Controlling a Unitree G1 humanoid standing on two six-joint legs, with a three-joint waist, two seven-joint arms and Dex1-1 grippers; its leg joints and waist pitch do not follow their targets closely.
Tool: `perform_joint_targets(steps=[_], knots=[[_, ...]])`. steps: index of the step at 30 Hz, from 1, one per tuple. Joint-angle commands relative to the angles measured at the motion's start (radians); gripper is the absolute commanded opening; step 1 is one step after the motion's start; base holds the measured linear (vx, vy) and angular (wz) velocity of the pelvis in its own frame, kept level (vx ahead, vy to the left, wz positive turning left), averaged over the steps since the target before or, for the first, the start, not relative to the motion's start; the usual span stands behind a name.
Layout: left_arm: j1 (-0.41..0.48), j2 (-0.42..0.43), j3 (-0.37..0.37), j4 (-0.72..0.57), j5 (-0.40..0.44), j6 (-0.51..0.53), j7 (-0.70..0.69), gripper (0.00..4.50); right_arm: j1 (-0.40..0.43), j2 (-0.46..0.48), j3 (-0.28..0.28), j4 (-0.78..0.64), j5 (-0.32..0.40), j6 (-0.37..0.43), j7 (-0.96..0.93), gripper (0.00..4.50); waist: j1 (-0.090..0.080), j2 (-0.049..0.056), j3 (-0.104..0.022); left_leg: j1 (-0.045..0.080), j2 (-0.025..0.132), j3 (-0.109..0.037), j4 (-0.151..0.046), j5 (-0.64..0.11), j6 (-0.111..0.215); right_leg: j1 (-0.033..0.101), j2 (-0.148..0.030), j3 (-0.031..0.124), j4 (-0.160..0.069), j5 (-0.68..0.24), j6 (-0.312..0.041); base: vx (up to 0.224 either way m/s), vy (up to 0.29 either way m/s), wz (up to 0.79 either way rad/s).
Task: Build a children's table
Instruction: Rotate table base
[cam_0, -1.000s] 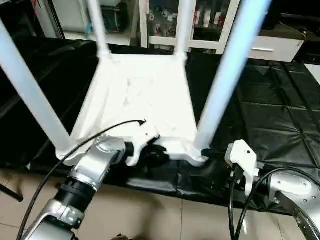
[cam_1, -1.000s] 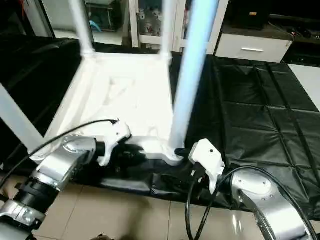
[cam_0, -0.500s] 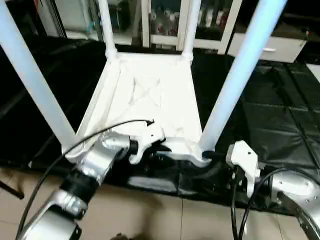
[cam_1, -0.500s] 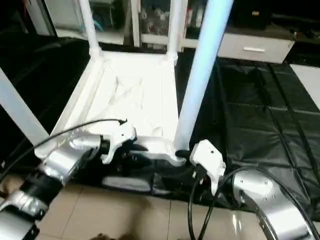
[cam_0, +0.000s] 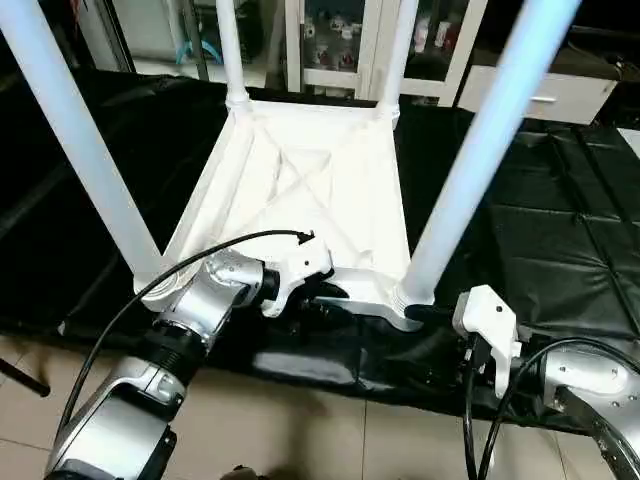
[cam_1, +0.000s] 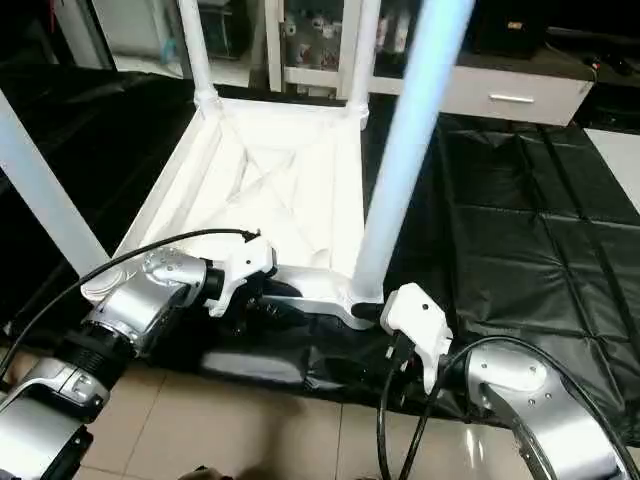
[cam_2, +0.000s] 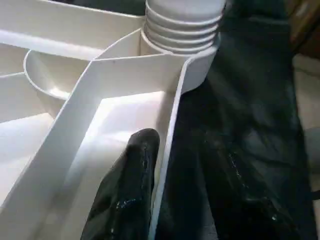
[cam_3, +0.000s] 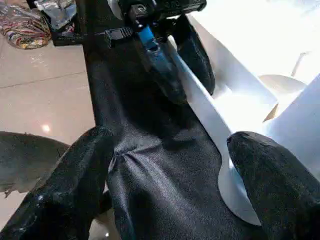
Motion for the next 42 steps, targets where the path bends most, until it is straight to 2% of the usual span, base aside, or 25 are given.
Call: perform_joint_targets(steps=[1, 2, 3, 5, 7, 9, 12, 13, 16, 18, 19, 24, 25, 28, 31, 33, 34, 35, 39, 42], knots=[[-0.058, -0.014, 0.001, -0.039, -0.022, -0.047, -0.048, 1.94, 0.006, -0.013, -0.016, -0.016, 0.01, -0.002, 0.003, 4.04, -0.009, -0.006, -0.069, 0.021, 0.013, -0.002, -0.066, -0.099, 0.091, 0.052, -0.007, 0.013, -0.039, 0.018, -0.276, 0.0, 0.0, 0.0], [-0.063, -0.014, -0.001, -0.028, -0.015, -0.061, -0.047, 1.94, 0.006, -0.013, -0.017, -0.017, 0.01, -0.002, 0.002, 4.04, -0.009, -0.007, -0.069, 0.019, 0.012, -0.002, -0.066, -0.095, 0.093, 0.054, -0.008, 0.012, -0.039, 0.021, -0.278, 0.0, 0.0, 0.0], [-0.072, -0.013, -0.002, -0.007, 0.001, -0.104, -0.03, 2.15, 0.006, -0.013, -0.017, -0.018, 0.01, 0.0, 0.002, 4.04, -0.008, -0.006, -0.068, 0.02, 0.013, -0.002, -0.067, -0.108, 0.094, 0.053, -0.008, 0.012, -0.041, 0.007, -0.281, 0.0, 0.0, 0.0], [-0.082, -0.021, 0.007, 0.017, 0.016, -0.158, -0.003, 2.28, 0.005, -0.013, -0.018, -0.019, 0.011, 0.001, 0.002, 4.04, -0.01, -0.009, -0.064, 0.017, 0.013, -0.002, -0.069, -0.145, 0.086, 0.056, -0.011, 0.012, -0.045, -0.039, -0.274, 0.0, 0.0, 0.0], [-0.09, -0.037, 0.029, 0.025, -0.001, -0.198, 0.004, 2.28, 0.005, -0.013, -0.019, -0.019, 0.01, 0.0, 0.001, 4.04, -0.017, -0.014, -0.06, 0.015, 0.012, -0.003, -0.073, -0.184, 0.073, 0.058, -0.013, 0.013, -0.053, -0.114, -0.254, 0.0, 0.0, 0.0], [-0.093, -0.049, 0.045, 0.017, -0.023, -0.221, 0.001, 2.28, 0.005, -0.013, -0.019, -0.02, 0.01, 0.0, 0.0, 4.04, -0.023, -0.013, -0.063, 0.016, 0.013, -0.004, -0.073, -0.189, 0.064, 0.058, -0.014, 0.013, -0.054, -0.134, -0.244, 0.0, 0.0, 0.0], [-0.095, -0.046, 0.04, 0.011, -0.019, -0.218, -0.01, 2.28, 0.006, -0.012, -0.019, -0.021, 0.01, 0.002, -0.001, 4.04, -0.032, -0.014, -0.063, 0.014, 0.012, -0.005, -0.073, -0.195, 0.064, 0.057, -0.012, 0.013, -0.055, -0.142, -0.242, 0.0, 0.0, 0.0], [-0.095, -0.042, 0.03, 0.016, -0.009, -0.21, -0.021, 2.28, 0.006, -0.013, -0.019, -0.02, 0.01, 0.001, -0.001, 4.04, -0.035, -0.013, -0.066, 0.016, 0.012, -0.005, -0.072, -0.193, 0.067, 0.058, -0.011, 0.012, -0.054, -0.141, -0.242, 0.0, 0.0, 0.0], [-0.092, -0.027, -0.005, 0.048, 0.023, -0.217, -0.04, 2.28, 0.008, -0.014, -0.018, -0.02, 0.01, -0.001, 0.0, 4.04, -0.04, -0.012, -0.066, 0.016, 0.012, -0.005, -0.071, -0.185, 0.074, 0.056, -0.009, 0.013, -0.055, -0.132, -0.244, 0.0, 0.0, 0.0], [-0.09, -0.015, -0.025, 0.064, 0.044, -0.207, -0.052, 2.28, 0.009, -0.014, -0.018, -0.021, 0.01, 0.0, 0.001, 4.04, -0.039, -0.01, -0.068, 0.018, 0.012, -0.004, -0.07, -0.179, 0.074, 0.056, -0.009, 0.013, -0.054, -0.123, -0.245, 0.0, 0.0, 0.0], [-0.088, -0.001, -0.04, 0.077, 0.072, -0.159, -0.064, 2.28, 0.011, -0.018, -0.02, -0.025, 0.013, 0.004, 0.002, 4.04, -0.04, -0.009, -0.068, 0.019, 0.012, -0.004, -0.07, -0.165, 0.076, 0.056, -0.008, 0.013, -0.05, -0.094, -0.252, 0.0, 0.0, 0.0], [-0.086, 0.009, -0.047, 0.077, 0.074, -0.12, -0.077, 2.28, 0.017, -0.023, -0.023, -0.028, 0.015, 0.006, 0.005, 4.04, -0.037, -0.007, -0.067, 0.02, 0.014, -0.004, -0.07, -0.162, 0.079, 0.057, -0.01, 0.014, -0.048, -0.071, -0.277, 0.0, 0.0, 0.0], [-0.094, 0.001, -0.039, 0.115, 0.097, -0.133, -0.01, 2.28, 0.017, -0.025, -0.022, -0.025, 0.012, 0.005, 0.005, 4.04, -0.036, -0.007, -0.066, 0.02, 0.014, -0.003, -0.069, -0.172, 0.08, 0.056, -0.008, 0.013, -0.048, -0.071, -0.281, 0.0, 0.0, 0.0], [-0.104, -0.003, -0.035, 0.141, 0.108, -0.13, 0.017, 2.28, 0.015, -0.025, -0.022, -0.024, 0.012, 0.005, 0.006, 4.04, -0.035, -0.009, -0.065, 0.021, 0.013, -0.004, -0.071, -0.188, 0.074, 0.056, -0.01, 0.014, -0.052, -0.11, -0.267, 0.0, 0.0, 0.0], [-0.109, 0.002, -0.032, 0.143, 0.109, -0.088, 0.009, 1.92, 0.011, -0.026, -0.021, -0.021, 0.012, 0.005, 0.005, 4.04, -0.035, -0.01, -0.064, 0.021, 0.014, -0.004, -0.072, -0.192, 0.067, 0.056, -0.01, 0.014, -0.053, -0.12, -0.263, 0.0, 0.0, 0.0], [-0.105, 0.009, -0.034, 0.13, 0.108, -0.07, -0.006, 1.9, 0.01, -0.027, -0.023, -0.019, 0.013, 0.005, 0.002, 4.04, -0.034, -0.01, -0.065, 0.02, 0.013, -0.004, -0.072, -0.187, 0.067, 0.056, -0.01, 0.014, -0.052, -0.117, -0.263, 0.0, 0.0, 0.0], [-0.103, 0.012, -0.034, 0.125, 0.107, -0.064, -0.011, 1.68, 0.01, -0.027, -0.024, -0.018, 0.013, 0.005, 0.001, 4.04, -0.034, -0.01, -0.064, 0.02, 0.013, -0.004, -0.072, -0.181, 0.069, 0.056, -0.01, 0.014, -0.052, -0.111, -0.264, 0.0, 0.0, 0.0], [-0.1, 0.016, -0.037, 0.121, 0.108, -0.057, -0.019, 1.68, 0.008, -0.027, -0.026, -0.012, 0.01, 0.002, -0.002, 4.04, -0.034, -0.009, -0.065, 0.02, 0.013, -0.004, -0.072, -0.179, 0.07, 0.056, -0.01, 0.014, -0.052, -0.108, -0.265, 0.0, 0.0, 0.0], [-0.095, 0.019, -0.04, 0.125, 0.11, -0.062, -0.03, 1.46, -0.002, -0.018, -0.035, 0.004, 0.006, -0.003, -0.015, 4.04, -0.035, -0.01, -0.064, 0.02, 0.012, -0.003, -0.071, -0.173, 0.076, 0.056, -0.01, 0.014, -0.051, -0.092, -0.273, 0.0, 0.0, 0.0], [-0.085, 0.027, -0.052, 0.117, 0.114, -0.076, -0.053, 1.1, -0.013, -0.011, -0.044, 0.024, 0.002, -0.003, -0.029, 4.04, -0.034, -0.009, -0.063, 0.021, 0.012, -0.004, -0.072, -0.185, 0.074, 0.055, -0.011, 0.014, -0.053, -0.118, -0.27, 0.0, 0.0, 0.0]])
